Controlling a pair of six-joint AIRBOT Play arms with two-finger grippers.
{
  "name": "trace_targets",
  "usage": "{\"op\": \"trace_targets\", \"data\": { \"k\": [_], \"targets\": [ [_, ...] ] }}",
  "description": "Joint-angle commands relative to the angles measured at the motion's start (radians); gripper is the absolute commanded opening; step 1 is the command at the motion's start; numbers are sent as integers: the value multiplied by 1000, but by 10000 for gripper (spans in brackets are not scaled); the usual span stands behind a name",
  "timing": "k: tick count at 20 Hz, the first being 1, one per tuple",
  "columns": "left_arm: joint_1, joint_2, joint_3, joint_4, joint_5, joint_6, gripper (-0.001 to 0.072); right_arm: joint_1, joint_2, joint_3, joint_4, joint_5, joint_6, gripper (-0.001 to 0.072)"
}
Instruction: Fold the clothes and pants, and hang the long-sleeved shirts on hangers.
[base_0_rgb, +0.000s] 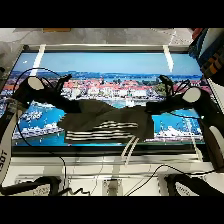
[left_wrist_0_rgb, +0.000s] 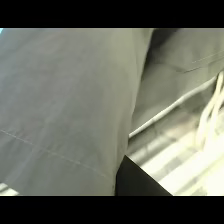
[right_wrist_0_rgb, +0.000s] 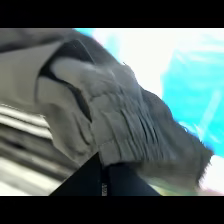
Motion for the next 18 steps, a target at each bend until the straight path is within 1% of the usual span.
{"op": "trace_targets", "data": {
  "k": [1,3,5,6,7,8,9,10,11,12,13,15,16,18],
  "targets": [
    [0,8,-2,81,-97,-66,7,-48,0,38,-106,269,-66,24],
    [0,8,-23,120,-95,-73,7,-47,0,37,-171,348,-75,24],
    [-3,8,-85,104,-68,-74,8,-47,0,9,-198,345,-79,24],
    [-8,8,-134,85,-35,-74,8,-47,0,-18,-213,335,-80,24],
    [-15,8,-189,54,22,-74,24,-47,0,-57,-234,320,-81,25],
    [-24,8,-239,19,74,-74,172,-47,-1,-103,-262,304,-82,25],
    [-34,8,-288,-17,126,-74,491,-47,-2,-146,-296,290,-89,25],
    [-42,8,-321,-36,172,-74,682,-47,-2,-194,-328,256,-107,61],
    [-50,8,-342,-43,211,-74,689,-47,-2,-227,-348,215,-108,293],
    [-53,8,-346,-43,228,-74,689,-47,-2,-250,-352,180,-108,645],
    [-54,9,-344,-43,240,-74,689,-47,-2,-255,-354,161,-107,713],
    [-53,9,-339,-42,241,-74,689,-47,-1,-237,-381,147,-108,709],
    [-53,9,-338,-43,241,-73,689,-47,-1,-217,-406,151,-108,695],
    [-50,9,-338,-42,241,-73,689,-48,-1,-153,-496,166,-108,691]
  ]
}}
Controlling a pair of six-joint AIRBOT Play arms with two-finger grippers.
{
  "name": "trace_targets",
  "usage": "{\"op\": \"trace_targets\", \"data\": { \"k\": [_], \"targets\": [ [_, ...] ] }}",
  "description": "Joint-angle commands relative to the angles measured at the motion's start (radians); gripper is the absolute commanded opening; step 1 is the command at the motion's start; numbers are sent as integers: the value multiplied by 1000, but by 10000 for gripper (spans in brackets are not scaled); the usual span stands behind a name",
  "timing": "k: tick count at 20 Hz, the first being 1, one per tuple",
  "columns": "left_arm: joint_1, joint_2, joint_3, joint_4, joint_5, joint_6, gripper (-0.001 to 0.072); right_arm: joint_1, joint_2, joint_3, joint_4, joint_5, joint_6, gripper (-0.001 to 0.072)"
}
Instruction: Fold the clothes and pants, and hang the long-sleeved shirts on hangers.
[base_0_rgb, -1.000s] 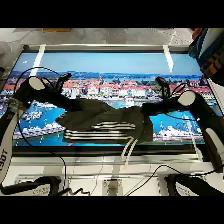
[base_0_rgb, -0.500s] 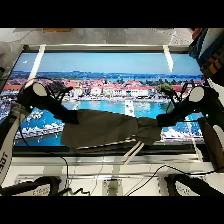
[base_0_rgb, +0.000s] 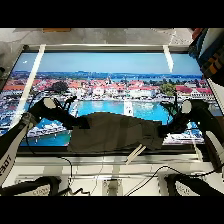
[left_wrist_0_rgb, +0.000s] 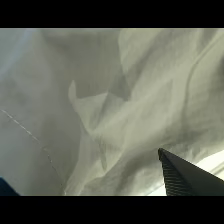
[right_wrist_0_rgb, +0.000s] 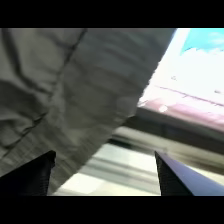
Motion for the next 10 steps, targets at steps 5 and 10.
{"op": "trace_targets", "data": {
  "k": [5,10],
  "targets": [
    [67,27,12,-7,8,6,203,-75,3,172,-416,-104,5,21],
    [159,145,50,-7,24,35,9,-494,0,106,337,-29,-390,18]
  ]
}}
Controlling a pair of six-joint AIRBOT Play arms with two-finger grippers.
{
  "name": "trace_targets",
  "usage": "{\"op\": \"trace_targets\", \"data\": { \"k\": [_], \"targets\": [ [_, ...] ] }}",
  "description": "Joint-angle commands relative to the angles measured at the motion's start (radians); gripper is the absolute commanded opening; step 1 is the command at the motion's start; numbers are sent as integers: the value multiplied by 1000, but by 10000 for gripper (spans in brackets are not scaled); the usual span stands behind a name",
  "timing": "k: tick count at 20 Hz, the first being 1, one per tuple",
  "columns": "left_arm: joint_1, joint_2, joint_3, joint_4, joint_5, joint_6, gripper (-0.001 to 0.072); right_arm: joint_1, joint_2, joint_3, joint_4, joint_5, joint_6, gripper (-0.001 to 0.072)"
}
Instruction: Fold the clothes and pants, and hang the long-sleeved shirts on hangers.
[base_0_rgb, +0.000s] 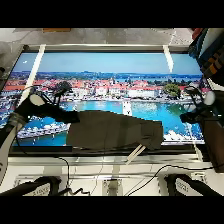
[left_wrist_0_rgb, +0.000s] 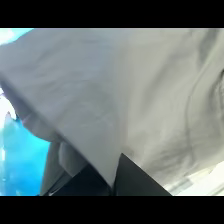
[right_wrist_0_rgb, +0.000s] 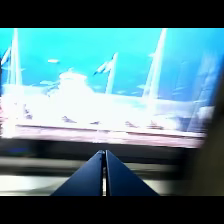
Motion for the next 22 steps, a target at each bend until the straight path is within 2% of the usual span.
{"op": "trace_targets", "data": {
  "k": [1,2,3,4,5,6,7,11,13,14,15,19,20,22],
  "targets": [
    [56,77,15,0,12,10,9,-304,0,-74,658,94,-338,19],
    [62,93,15,1,12,11,9,-372,0,-121,779,108,-365,22],
    [62,100,15,0,12,10,10,-413,0,-174,834,95,-357,52],
    [61,98,14,0,4,10,52,-423,0,-223,840,81,-345,355],
    [52,93,13,0,-3,10,250,-415,0,-267,840,65,-326,564],
    [41,86,12,0,-3,9,516,-396,0,-307,837,45,-322,583],
    [27,77,10,0,-4,9,602,-367,0,-346,831,12,-322,585],
    [-38,35,9,0,-23,9,602,-221,-2,-441,829,-134,-297,635],
    [-59,16,8,0,-23,9,602,-142,-7,-444,835,-154,-290,654],
    [-66,10,8,0,-27,9,602,-98,-6,-444,837,-158,-291,707],
    [-72,5,8,0,-32,9,602,-60,-6,-444,809,-180,-277,706],
    [-78,3,8,-1,-45,9,601,19,-7,-444,528,-366,-1,706],
    [-78,3,8,-1,-45,9,601,18,-7,-444,511,-397,49,706],
    [-78,3,8,-1,-45,8,602,18,-7,-444,513,-430,76,705]
  ]
}}
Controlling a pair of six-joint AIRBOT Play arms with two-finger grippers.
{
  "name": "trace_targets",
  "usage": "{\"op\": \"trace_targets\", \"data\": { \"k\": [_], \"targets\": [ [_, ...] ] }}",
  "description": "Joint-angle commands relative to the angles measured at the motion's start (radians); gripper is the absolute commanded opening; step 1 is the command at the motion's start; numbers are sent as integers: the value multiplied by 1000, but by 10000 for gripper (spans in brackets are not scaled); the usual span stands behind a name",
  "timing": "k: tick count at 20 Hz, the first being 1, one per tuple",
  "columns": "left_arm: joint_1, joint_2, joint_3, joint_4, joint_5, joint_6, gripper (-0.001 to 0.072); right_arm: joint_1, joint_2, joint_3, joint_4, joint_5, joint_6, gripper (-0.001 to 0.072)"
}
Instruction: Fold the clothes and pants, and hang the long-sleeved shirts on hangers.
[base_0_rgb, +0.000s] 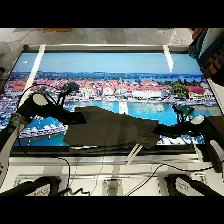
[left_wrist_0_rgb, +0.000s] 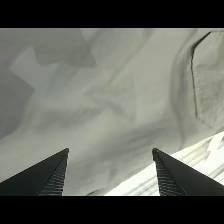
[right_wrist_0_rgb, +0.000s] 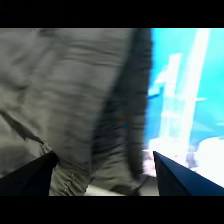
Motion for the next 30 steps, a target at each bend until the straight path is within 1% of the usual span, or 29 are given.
{"op": "trace_targets", "data": {
  "k": [1,3,4,7,9,11,12,14,16,18,21,22,23,24,25,28,30],
  "targets": [
    [-3,-2,0,0,-4,0,601,22,-1,-2,-78,-103,135,698],
    [-4,-2,0,0,-4,0,601,21,-5,-2,-65,-120,188,678],
    [-4,-2,0,0,-4,0,601,21,-13,2,-30,-127,193,650],
    [-4,-6,-1,0,-4,0,601,21,-87,58,112,-79,177,649],
    [-4,-6,-1,0,-4,0,601,21,-169,113,218,7,108,649],
    [-4,-6,-1,1,-4,0,601,21,-272,167,315,130,34,648],
    [-4,-6,-1,1,-4,0,601,22,-327,191,367,202,-5,624],
    [-4,-6,-1,1,-3,0,601,32,-410,219,465,298,-84,624],
    [-4,-6,-1,1,-3,0,601,58,-440,228,521,252,-101,625],
    [-4,-6,-1,1,5,0,601,103,-440,236,540,179,-101,626],
    [-6,-6,-1,1,16,0,601,190,-440,273,532,161,-102,621],
    [-6,-6,-1,2,19,0,601,221,-440,286,528,154,-103,594],
    [-6,-6,-1,1,24,1,601,252,-439,301,527,147,-103,417],
    [-6,-6,-1,1,28,0,600,276,-439,320,528,146,-105,211],
    [-6,-6,-1,1,32,0,600,294,-439,349,528,146,-104,26],
    [-4,-6,-1,2,34,0,600,292,-428,472,525,153,-105,23],
    [-3,-6,-1,1,34,1,600,246,-420,575,507,160,-90,23]
  ]
}}
